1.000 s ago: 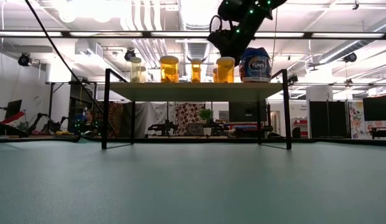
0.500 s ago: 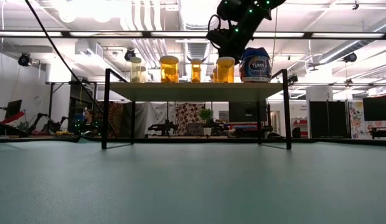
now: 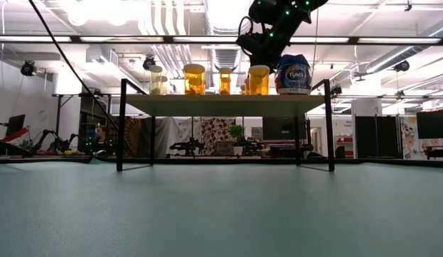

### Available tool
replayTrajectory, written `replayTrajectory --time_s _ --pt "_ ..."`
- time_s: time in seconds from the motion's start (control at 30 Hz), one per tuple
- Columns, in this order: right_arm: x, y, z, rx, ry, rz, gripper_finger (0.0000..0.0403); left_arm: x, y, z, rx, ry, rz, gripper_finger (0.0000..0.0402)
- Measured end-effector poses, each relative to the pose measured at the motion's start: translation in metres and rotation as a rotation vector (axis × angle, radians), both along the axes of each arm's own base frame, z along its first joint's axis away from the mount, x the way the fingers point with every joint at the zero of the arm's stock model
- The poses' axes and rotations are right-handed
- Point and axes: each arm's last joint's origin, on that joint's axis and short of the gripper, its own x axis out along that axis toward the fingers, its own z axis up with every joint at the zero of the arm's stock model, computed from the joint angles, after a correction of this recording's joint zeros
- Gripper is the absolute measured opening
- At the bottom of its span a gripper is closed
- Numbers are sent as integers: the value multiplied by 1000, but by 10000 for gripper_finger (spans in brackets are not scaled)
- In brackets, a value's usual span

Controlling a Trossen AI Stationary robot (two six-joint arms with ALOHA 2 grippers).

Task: Pick and place medicine bottles onto shelf by color
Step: Put the big orange pill bottle on the shelf, then adjust the pill bottles

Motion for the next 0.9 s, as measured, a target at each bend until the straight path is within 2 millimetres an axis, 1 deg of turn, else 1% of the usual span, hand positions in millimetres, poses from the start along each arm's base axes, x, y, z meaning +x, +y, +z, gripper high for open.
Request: replayTrajectory --time_s 0.2,0.4,0.5,0.57,0.67,0.8,0.9 --pt "-5 3 8 -12 -16 -1 9 0 0 0 0 0 -1 270" --pt "-13 7 21 -38 -49 7 9 0 0 0 0 0 0 270" --pt "-18 13 29 -45 -62 16 9 0 0 0 0 0 0 270" --pt "-22 22 36 -48 -61 44 9 0 0 0 -1 0 0 270" --pt "-27 46 46 -68 -52 114 9 0 0 0 -3 -1 -3 270" --pt "-31 79 55 -96 -67 213 9 0 -1 0 -29 -8 -28 270" --pt "-36 97 60 -127 -58 279 9 0 -1 1 -58 -21 -36 270"
